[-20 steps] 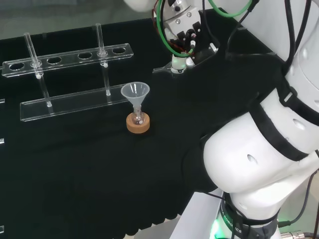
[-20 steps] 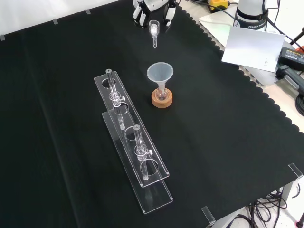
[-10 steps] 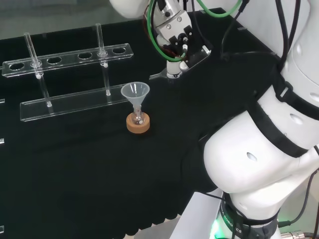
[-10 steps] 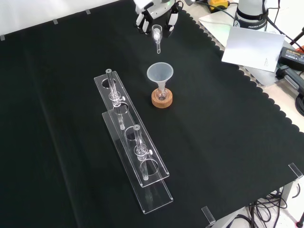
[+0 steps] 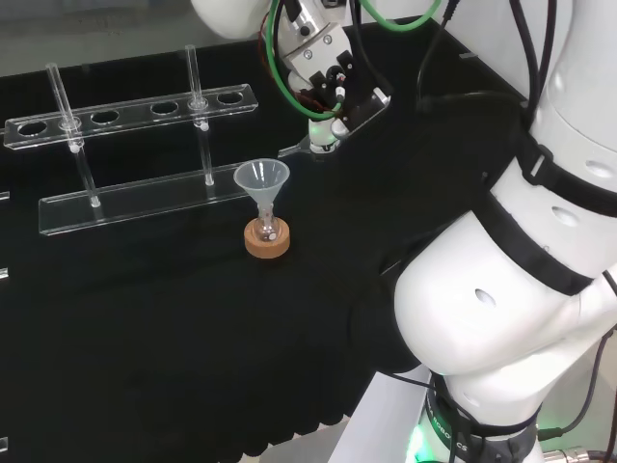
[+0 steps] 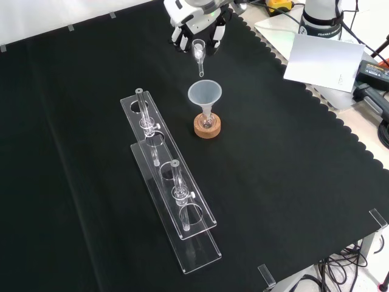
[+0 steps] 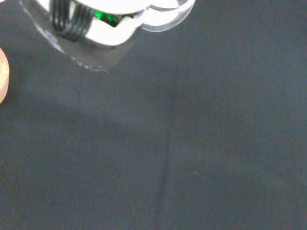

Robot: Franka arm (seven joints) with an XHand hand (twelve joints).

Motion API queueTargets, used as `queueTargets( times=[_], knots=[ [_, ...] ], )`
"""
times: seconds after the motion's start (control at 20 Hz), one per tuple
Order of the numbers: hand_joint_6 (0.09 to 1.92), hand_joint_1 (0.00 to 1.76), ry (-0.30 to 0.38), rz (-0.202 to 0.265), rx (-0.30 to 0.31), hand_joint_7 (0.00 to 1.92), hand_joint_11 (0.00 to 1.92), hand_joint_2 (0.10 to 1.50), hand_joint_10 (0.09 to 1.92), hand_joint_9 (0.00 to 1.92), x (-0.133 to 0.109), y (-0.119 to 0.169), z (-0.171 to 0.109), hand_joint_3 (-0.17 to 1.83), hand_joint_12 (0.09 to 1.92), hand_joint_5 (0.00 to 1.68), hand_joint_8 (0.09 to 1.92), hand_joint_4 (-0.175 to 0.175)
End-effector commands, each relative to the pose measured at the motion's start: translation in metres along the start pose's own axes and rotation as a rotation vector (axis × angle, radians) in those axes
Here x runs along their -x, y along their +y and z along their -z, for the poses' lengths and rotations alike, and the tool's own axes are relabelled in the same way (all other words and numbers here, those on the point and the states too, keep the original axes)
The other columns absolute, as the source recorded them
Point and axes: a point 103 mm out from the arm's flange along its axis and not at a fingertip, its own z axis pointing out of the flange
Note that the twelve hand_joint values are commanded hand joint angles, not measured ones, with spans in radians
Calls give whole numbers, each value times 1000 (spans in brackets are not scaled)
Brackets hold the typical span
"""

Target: Pour all the NaCl from the weighing funnel into the round-bottom flask.

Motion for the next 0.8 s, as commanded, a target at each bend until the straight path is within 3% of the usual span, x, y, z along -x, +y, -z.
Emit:
queueTargets(
  times=[0.05,0.8],
  knots=[
    [549,1122,-36,-2,-19,809,1092,727,113,1245,-3,4,1,502,850,1307,628,175],
    [551,1122,-116,6,-42,808,1090,727,109,1245,-14,8,10,503,851,1306,629,175]
  ],
)
